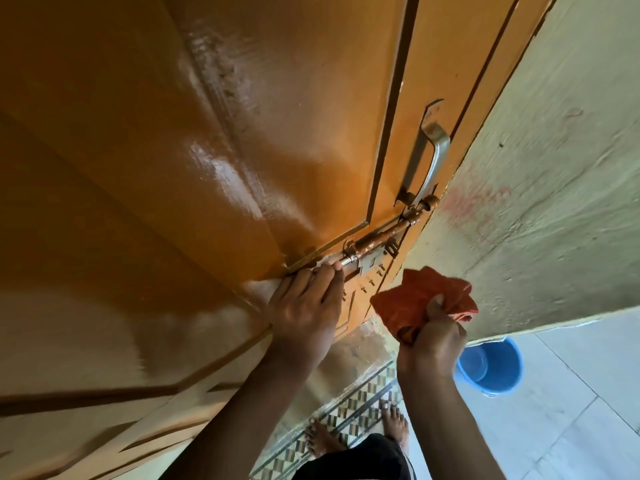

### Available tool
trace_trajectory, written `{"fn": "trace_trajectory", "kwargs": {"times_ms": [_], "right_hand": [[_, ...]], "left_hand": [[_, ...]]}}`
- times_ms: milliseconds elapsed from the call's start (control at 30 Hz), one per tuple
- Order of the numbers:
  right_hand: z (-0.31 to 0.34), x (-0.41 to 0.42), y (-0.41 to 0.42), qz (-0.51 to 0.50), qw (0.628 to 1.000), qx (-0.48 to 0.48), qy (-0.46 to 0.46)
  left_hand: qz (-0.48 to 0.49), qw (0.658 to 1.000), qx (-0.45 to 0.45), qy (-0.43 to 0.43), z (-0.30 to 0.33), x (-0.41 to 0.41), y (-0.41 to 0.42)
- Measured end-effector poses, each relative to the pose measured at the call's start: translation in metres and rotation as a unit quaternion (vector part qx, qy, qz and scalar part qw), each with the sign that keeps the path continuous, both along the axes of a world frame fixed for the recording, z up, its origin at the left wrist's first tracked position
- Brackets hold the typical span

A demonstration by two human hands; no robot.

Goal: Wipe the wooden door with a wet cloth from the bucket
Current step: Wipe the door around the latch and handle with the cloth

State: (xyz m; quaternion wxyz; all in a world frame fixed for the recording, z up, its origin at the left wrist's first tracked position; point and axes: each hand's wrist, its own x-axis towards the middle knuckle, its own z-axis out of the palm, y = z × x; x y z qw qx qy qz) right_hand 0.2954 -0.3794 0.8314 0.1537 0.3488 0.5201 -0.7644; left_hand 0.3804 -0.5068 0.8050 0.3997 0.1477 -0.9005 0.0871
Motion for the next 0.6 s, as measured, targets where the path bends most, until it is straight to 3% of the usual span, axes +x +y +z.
{"fn": "trace_trajectory", "kwargs": {"times_ms": [100, 267, 500, 600], "right_hand": [[0.021, 0.008, -0.012, 0.019, 0.995, 0.000, 0.101], [0.036, 0.027, -0.043, 0.146, 0.961, 0.059, 0.228], [0.015, 0.003, -0.059, 0.126, 0.942, 0.184, 0.252], [0.007, 0.010, -0.057, 0.207, 0.881, 0.267, 0.331]], "left_hand": [[0.001, 1.000, 0.001, -0.006, 0.002, 0.001, 0.002], [0.003, 1.000, 0.016, -0.014, 0.009, 0.002, 0.002], [0.001, 0.998, -0.045, -0.033, 0.004, 0.003, -0.003], [-0.005, 0.998, -0.047, -0.034, 0.004, 0.003, -0.004]]}}
